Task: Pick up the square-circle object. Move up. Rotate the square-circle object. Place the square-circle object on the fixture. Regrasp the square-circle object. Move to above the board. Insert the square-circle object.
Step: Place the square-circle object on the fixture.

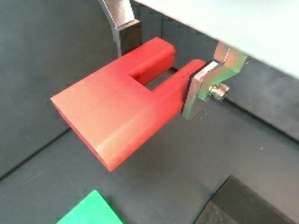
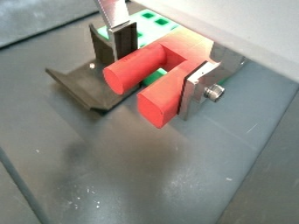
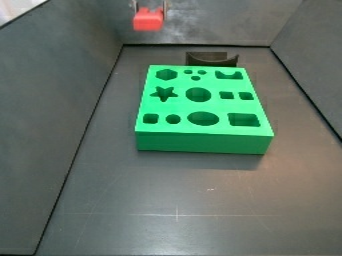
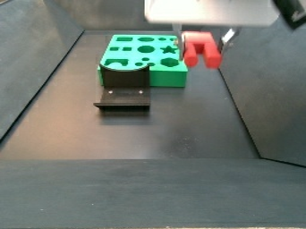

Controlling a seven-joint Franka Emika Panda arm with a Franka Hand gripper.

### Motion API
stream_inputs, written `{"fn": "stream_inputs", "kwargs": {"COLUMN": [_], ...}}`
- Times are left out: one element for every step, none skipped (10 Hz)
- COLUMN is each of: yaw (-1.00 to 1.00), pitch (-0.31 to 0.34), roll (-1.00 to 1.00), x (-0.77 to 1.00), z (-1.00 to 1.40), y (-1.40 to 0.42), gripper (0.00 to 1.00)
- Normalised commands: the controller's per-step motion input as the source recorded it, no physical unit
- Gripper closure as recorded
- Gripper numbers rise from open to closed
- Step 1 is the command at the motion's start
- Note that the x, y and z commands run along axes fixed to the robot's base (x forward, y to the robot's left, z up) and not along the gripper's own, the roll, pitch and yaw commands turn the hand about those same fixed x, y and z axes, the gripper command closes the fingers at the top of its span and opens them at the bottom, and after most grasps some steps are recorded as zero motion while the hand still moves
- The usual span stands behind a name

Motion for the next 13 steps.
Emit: {"fn": "stream_inputs", "kwargs": {"yaw": [0.0,0.01,0.01,0.44,0.43,0.33,0.22,0.11,0.08,0.06,0.05,0.04,0.04], "pitch": [0.074,0.085,0.1,-0.189,-0.172,-0.144,-0.081,-0.01,0.001,0.015,0.023,0.039,0.051], "roll": [0.08,0.08,0.08,0.09,0.1,0.09,0.07,0.06,0.06,0.06,0.06,0.07,0.08], "x": [-0.01,-0.01,0.01,1.0,1.0,1.0,1.0,1.0,1.0,1.0,1.0,0.85,0.73], "z": [0.65,0.49,0.28,0.02,-0.05,-0.05,-0.04,-0.04,-0.04,-0.04,-0.04,-0.03,-0.02], "y": [0.01,0.01,0.01,-0.5,-0.5,-0.43,-0.35,-0.28,-0.24,-0.17,-0.15,-0.09,-0.06], "gripper": [1.0,1.0,1.0,1.0,1.0,1.0,1.0,1.0,1.0,1.0,1.0,1.0,1.0]}}
